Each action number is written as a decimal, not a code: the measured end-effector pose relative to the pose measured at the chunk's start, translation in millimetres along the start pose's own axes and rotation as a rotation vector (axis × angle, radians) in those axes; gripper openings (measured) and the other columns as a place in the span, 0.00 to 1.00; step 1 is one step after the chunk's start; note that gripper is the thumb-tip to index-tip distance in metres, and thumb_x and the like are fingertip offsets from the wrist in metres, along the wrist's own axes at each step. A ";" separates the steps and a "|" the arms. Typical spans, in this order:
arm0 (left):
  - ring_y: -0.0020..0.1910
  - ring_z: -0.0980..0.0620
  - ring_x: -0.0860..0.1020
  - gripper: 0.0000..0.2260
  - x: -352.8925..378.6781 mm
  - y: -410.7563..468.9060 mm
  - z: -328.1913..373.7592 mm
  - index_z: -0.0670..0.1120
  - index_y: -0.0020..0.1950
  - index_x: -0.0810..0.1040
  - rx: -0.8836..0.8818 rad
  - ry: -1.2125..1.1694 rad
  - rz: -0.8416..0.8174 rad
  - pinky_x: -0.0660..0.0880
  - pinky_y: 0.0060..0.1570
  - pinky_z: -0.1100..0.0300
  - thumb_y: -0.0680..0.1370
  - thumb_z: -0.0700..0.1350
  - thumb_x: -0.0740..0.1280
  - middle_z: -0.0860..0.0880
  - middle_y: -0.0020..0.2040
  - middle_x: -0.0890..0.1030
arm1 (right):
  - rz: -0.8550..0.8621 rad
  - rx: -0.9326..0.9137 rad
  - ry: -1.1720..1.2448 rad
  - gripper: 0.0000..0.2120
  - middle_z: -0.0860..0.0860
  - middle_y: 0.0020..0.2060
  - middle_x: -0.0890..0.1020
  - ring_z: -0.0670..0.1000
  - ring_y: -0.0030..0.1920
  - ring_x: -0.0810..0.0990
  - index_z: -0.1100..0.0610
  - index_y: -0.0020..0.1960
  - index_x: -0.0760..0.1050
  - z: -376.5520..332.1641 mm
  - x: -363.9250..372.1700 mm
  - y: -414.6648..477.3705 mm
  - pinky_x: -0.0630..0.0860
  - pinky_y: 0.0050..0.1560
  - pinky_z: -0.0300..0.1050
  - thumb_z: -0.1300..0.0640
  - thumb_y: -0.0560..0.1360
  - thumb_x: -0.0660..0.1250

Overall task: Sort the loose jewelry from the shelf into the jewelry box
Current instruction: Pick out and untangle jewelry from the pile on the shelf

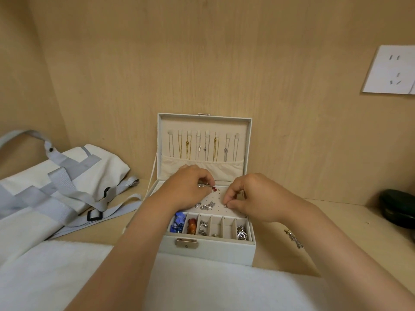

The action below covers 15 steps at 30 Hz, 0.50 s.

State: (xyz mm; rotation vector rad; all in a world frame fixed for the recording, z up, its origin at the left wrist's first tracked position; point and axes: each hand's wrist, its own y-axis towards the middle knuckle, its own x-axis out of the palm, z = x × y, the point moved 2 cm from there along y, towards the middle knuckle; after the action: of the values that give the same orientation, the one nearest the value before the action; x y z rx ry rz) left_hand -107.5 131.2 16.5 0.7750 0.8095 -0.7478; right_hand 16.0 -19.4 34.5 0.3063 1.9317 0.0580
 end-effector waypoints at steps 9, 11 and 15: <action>0.51 0.57 0.74 0.05 -1.7 -0.5 0.4 0.54 0.50 0.83 -0.035 -0.004 -0.013 0.71 0.53 0.61 0.76 0.46 0.71 0.61 0.47 0.74 | -0.010 0.024 0.006 0.01 0.40 0.40 0.84 0.39 0.43 0.80 0.48 0.44 0.84 3.9 1.4 0.1 0.78 0.50 0.41 0.52 0.73 0.74; 0.51 0.58 0.75 0.06 -3.5 -0.9 1.3 0.55 0.51 0.82 -0.037 -0.018 -0.003 0.71 0.54 0.62 0.76 0.46 0.71 0.61 0.48 0.75 | 0.001 0.036 0.025 0.02 0.40 0.40 0.84 0.39 0.44 0.81 0.47 0.45 0.84 6.4 0.4 -0.4 0.78 0.51 0.42 0.51 0.73 0.74; 0.54 0.57 0.73 0.05 -10.5 0.0 14.5 0.57 0.51 0.80 -0.025 -0.050 0.060 0.72 0.57 0.58 0.76 0.48 0.70 0.60 0.50 0.75 | 0.073 0.061 0.115 0.03 0.40 0.41 0.83 0.36 0.42 0.79 0.47 0.47 0.84 13.7 -9.4 -8.6 0.73 0.46 0.33 0.53 0.74 0.73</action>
State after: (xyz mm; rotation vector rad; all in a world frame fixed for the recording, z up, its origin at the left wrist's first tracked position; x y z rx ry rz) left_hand -107.7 122.1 31.9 0.7519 0.7466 -0.6997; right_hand 30.2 -31.3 36.2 0.4219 2.0386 0.0665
